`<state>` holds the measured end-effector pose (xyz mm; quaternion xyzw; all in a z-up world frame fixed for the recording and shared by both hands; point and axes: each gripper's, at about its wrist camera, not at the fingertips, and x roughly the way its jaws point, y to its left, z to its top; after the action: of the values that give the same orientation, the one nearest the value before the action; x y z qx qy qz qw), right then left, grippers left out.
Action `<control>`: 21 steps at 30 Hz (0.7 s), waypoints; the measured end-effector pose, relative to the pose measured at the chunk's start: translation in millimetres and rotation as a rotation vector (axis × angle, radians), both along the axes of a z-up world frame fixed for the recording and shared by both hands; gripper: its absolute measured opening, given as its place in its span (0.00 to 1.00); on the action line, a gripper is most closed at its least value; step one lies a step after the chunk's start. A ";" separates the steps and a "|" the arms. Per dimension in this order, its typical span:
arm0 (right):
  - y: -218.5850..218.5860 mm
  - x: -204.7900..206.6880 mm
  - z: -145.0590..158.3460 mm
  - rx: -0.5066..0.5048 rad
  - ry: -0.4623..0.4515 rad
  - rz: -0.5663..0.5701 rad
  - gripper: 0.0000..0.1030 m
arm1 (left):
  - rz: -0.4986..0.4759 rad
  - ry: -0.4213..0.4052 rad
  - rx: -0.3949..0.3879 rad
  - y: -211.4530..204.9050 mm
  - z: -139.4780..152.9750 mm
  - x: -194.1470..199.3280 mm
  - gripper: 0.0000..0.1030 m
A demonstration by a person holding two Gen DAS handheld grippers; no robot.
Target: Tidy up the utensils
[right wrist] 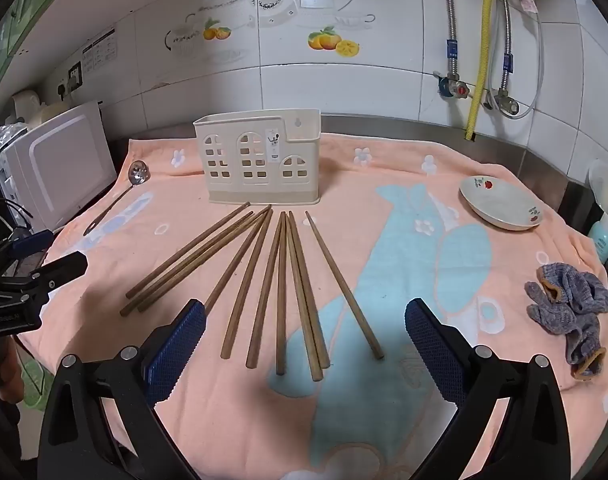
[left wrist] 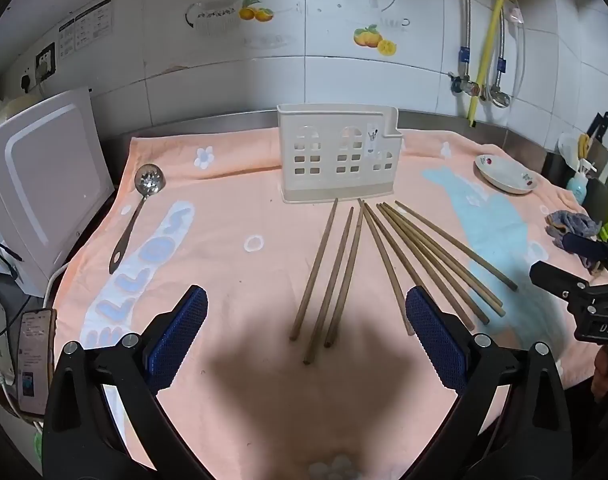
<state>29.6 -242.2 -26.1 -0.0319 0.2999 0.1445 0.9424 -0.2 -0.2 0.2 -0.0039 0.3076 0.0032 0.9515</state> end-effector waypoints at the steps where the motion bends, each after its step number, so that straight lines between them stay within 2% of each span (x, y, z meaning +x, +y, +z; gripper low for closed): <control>1: -0.1 -0.3 0.2 0.003 -0.006 0.001 0.94 | -0.002 -0.002 0.004 -0.2 0.0 -0.2 0.95; 21: 0.1 -0.9 1.3 0.006 -0.007 0.002 0.94 | -0.009 0.003 -0.015 2.3 -6.3 -1.7 0.95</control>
<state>28.7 -242.1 -24.8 -0.0299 0.2961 0.1461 0.9434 -1.9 2.1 -6.2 -0.0095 0.3089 -0.0034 0.9510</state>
